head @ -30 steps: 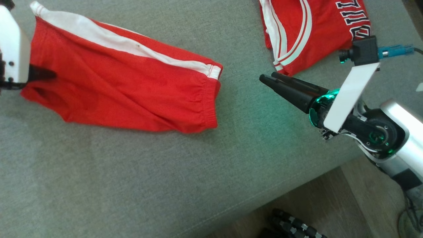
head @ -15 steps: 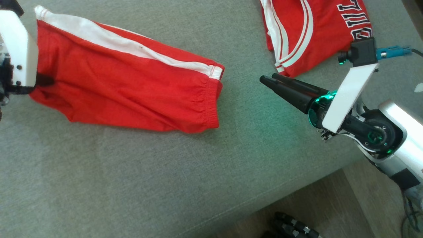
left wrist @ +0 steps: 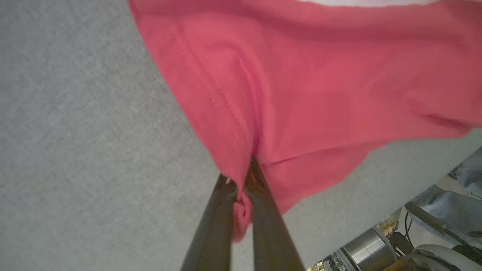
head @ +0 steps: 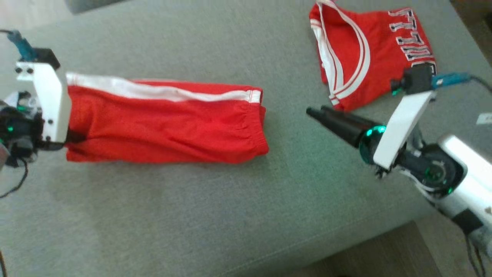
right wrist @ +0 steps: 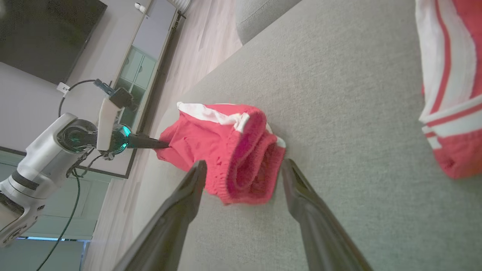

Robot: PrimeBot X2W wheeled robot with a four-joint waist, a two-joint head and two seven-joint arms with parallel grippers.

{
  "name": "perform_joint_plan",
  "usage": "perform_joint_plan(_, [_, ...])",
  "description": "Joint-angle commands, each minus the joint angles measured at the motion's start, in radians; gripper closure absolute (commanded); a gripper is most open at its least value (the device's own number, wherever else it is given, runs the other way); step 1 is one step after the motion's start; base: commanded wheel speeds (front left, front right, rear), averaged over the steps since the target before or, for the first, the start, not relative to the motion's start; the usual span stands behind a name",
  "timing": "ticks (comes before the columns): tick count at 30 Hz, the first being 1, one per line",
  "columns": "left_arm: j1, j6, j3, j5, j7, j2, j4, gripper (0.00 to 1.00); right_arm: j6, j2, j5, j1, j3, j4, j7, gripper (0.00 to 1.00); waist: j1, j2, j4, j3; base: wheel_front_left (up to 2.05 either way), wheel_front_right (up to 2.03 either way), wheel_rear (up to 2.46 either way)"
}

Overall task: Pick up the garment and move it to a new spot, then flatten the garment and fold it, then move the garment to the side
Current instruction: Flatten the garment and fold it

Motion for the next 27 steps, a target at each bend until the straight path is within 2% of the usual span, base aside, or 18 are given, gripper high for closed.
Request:
perform_joint_plan(1, [-0.021, -0.004, 0.041, -0.015, 0.005, 0.049, -0.031, 1.0, 0.007, -0.016, 0.01, 0.038, -0.003, -0.014, 0.001, 0.0, 0.0, 0.0, 0.046, -0.075, 0.0, 0.0, 0.0])
perform_joint_plan(7, [0.094, 0.011, 0.035, -0.073, 0.027, 0.066, -0.085, 1.0, 0.007, -0.026, 0.025, 0.081, 0.004, -0.004, 0.0, 0.0, 0.0, 0.0, 0.088, -0.158, 0.0, 0.0, 0.0])
perform_joint_plan(13, [0.197, 0.039, 0.036, -0.103, -0.014, 0.072, -0.116, 1.0, 0.007, -0.028, 0.028, 0.102, 0.006, -0.005, -0.007, 0.0, 0.0, 0.0, 0.106, -0.193, 0.0, 0.0, 0.0])
perform_joint_plan(14, [0.214, 0.045, 0.037, -0.104, -0.031, 0.069, -0.118, 0.6, 0.007, -0.029, 0.029, 0.105, 0.006, -0.006, -0.008, 0.0, 0.0, 0.0, 0.11, -0.197, 0.0, 0.0, 0.0])
perform_joint_plan(15, [0.229, 0.051, 0.037, -0.103, -0.049, 0.066, -0.12, 0.03, 0.007, -0.032, 0.029, 0.108, 0.004, -0.009, -0.01, 0.0, 0.0, 0.0, 0.114, -0.2, 0.0, 0.0, 0.0])
perform_joint_plan(16, [0.242, 0.055, 0.036, -0.101, -0.065, 0.062, -0.12, 0.0, 0.007, -0.034, 0.029, 0.11, 0.002, -0.011, -0.013, 0.0, 0.0, 0.0, 0.117, -0.202, 0.0, 0.0, 0.0])
perform_joint_plan(19, [0.27, 0.061, 0.042, -0.102, -0.111, 0.048, -0.115, 0.0, 0.007, -0.041, 0.018, 0.113, -0.001, -0.014, -0.026, 0.0, 0.0, 0.0, 0.131, -0.213, 0.0, 0.0, 0.0])
perform_joint_plan(23, [0.269, 0.042, 0.061, -0.069, -0.221, 0.055, -0.132, 0.0, 0.007, -0.047, -0.019, 0.113, -0.018, -0.012, -0.078, 0.0, 0.0, 0.0, 0.153, -0.234, 0.0, 0.0, 0.0])
perform_joint_plan(24, [0.257, 0.03, 0.082, -0.015, -0.355, 0.066, -0.159, 0.0, 0.007, -0.043, -0.049, 0.111, -0.038, 0.0, -0.132, 0.0, 0.0, 0.0, 0.164, -0.244, 0.0, 0.0, 0.0])
perform_joint_plan(27, [0.262, 0.064, 0.126, 0.077, -0.613, 0.075, -0.177, 0.0, 0.007, -0.03, -0.121, 0.108, -0.078, 0.045, -0.24, 0.0, 0.0, 0.0, 0.181, -0.254, 0.0, 0.0, 0.0])
